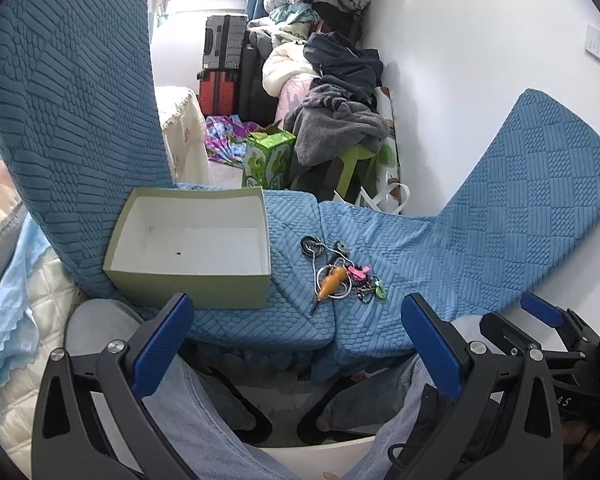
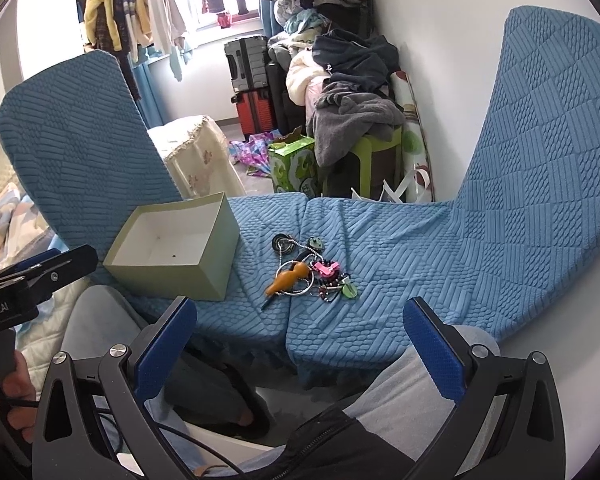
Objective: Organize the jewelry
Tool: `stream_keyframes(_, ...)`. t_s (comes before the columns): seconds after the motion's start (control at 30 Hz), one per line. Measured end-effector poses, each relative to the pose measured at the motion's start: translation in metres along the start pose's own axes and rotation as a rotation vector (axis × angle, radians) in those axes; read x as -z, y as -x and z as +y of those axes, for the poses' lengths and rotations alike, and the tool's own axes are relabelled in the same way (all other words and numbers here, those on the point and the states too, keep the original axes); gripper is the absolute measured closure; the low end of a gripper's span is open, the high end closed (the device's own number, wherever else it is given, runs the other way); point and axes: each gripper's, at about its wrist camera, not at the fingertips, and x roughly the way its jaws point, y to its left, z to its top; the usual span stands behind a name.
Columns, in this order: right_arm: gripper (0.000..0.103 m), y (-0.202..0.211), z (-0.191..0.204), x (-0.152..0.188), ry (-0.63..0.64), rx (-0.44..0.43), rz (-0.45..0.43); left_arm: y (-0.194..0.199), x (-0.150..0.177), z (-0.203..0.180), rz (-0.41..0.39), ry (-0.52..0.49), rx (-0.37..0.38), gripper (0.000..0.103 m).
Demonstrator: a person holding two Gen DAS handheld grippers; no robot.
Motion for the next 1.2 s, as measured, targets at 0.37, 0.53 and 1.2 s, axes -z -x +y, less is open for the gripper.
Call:
stream_keyframes(0.37, 0.000, -0.008, -0.003, 0.000, -0.005, -0.001, 0.007, -0.003, -0.004, 0.002, -0.010, 0.000, -0.022, 0.000)
stream_keyframes(0.53, 0.000, -0.013, -0.007, -0.001, -0.010, -0.003, 0.004, -0.012, -0.005, 0.002, 0.003, -0.005, -0.018, 0.000)
stream_keyframes(1.2, 0.018, -0.082, -0.034, 0.011, -0.087, -0.044, -0.009, -0.079, -0.024, -0.022, 0.054, -0.074, 0.062, 0.000)
